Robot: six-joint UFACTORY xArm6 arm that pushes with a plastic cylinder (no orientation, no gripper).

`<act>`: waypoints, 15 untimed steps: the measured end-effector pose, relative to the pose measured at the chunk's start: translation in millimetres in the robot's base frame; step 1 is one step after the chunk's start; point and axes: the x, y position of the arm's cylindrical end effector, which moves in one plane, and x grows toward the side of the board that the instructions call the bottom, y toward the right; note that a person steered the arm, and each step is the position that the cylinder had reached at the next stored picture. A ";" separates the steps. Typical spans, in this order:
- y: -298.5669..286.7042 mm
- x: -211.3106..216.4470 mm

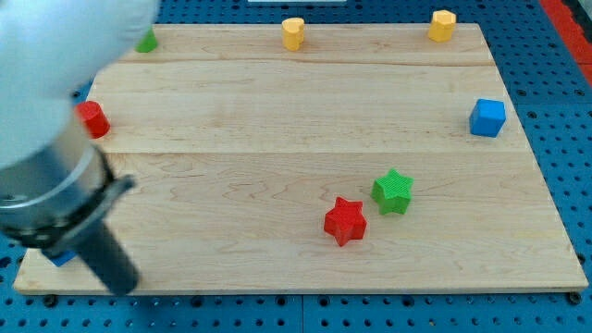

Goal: Move the blue triangle to the top left of the red star

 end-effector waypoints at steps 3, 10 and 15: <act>-79.7 -34.3; 87.4 -106.6; 131.4 -120.3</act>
